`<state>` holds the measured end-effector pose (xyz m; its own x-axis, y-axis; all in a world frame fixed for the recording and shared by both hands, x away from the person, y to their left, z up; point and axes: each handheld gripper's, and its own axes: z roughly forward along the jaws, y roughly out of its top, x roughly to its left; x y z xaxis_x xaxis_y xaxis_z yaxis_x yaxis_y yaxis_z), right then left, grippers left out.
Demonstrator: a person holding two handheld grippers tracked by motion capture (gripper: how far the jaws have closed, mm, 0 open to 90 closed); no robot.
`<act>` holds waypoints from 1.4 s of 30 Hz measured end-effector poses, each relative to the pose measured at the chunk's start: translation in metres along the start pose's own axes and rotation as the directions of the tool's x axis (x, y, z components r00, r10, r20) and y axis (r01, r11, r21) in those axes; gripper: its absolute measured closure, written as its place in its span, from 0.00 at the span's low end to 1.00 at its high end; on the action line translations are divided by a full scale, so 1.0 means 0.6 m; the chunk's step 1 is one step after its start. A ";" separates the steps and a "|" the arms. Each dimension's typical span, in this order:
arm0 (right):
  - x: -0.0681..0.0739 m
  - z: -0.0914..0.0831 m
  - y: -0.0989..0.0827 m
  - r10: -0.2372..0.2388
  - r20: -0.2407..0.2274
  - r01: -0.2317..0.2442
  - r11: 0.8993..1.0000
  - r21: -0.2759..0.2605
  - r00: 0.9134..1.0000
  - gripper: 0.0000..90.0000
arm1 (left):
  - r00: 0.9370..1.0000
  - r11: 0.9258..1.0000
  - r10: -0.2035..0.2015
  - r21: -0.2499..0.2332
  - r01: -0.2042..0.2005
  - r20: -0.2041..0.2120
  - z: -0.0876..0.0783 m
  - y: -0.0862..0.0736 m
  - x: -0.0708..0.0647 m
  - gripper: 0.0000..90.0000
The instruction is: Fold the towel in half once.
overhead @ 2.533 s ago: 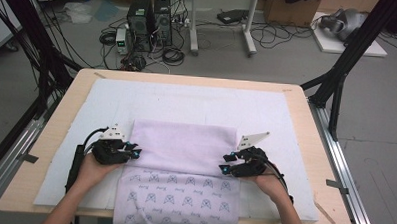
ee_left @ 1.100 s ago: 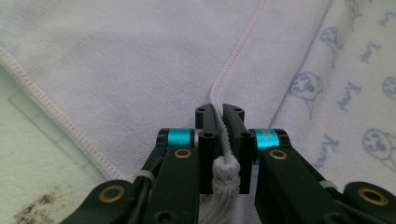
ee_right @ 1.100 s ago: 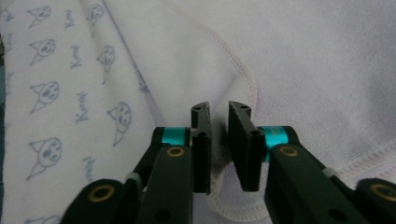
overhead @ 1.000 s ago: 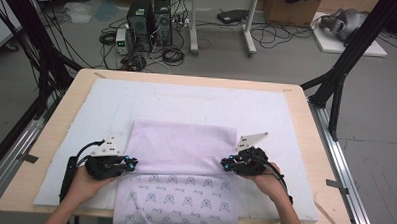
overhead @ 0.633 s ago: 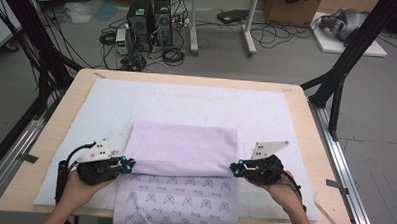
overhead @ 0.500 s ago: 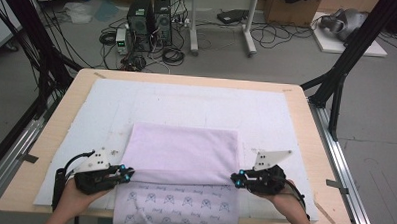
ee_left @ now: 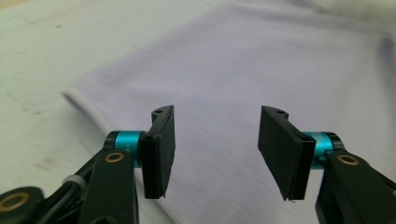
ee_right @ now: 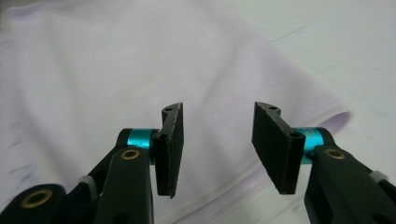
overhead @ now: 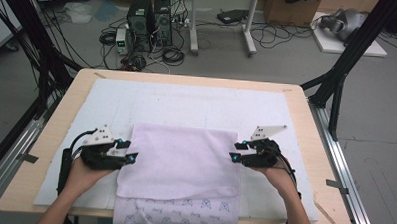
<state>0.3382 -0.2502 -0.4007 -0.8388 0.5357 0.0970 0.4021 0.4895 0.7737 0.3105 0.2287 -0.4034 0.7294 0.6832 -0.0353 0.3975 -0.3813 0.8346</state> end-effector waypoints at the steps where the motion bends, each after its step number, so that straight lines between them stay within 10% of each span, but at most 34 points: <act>1: -0.011 0.006 0.003 0.008 0.015 -0.008 1.000 0.008 1.000 0.58 | 1.000 1.000 -0.019 0.003 0.019 -0.018 0.011 0.004 0.013 0.51; 8: -0.080 0.052 0.018 0.058 0.124 -0.065 0.996 0.053 0.991 0.44 | 0.985 0.991 -0.119 0.050 0.126 -0.124 0.085 0.011 0.081 0.43; 15: -0.102 0.094 0.003 0.067 0.109 -0.080 0.989 0.123 0.992 0.44 | 0.982 0.984 -0.136 0.098 0.150 -0.134 0.122 0.003 0.097 0.42; 20: -0.098 0.097 0.006 0.054 0.069 -0.062 0.992 0.110 0.996 0.87 | 0.991 0.990 -0.074 0.109 0.086 -0.108 0.132 0.011 0.088 0.83; 24: -0.099 0.096 0.021 0.031 0.106 -0.043 0.993 0.109 0.994 0.94 | 0.987 0.989 -0.077 0.115 0.094 -0.139 0.133 0.028 0.095 0.94; 38: -0.146 -0.013 0.219 -0.039 0.297 0.046 0.999 -0.018 0.954 0.95 | 0.961 0.996 -0.028 -0.091 0.003 -0.276 0.045 0.241 0.139 0.95; 42: -0.151 -0.026 0.258 -0.050 0.318 0.066 0.997 -0.039 0.947 0.78 | 0.957 0.996 -0.032 -0.091 0.006 -0.289 0.039 0.255 0.145 0.80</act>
<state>0.4707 -0.2338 -0.2801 -0.6975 0.7016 -0.1461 0.3316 0.4967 0.8021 0.4477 0.2151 -0.2920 0.5242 0.8459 0.0986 0.3491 -0.3190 0.8811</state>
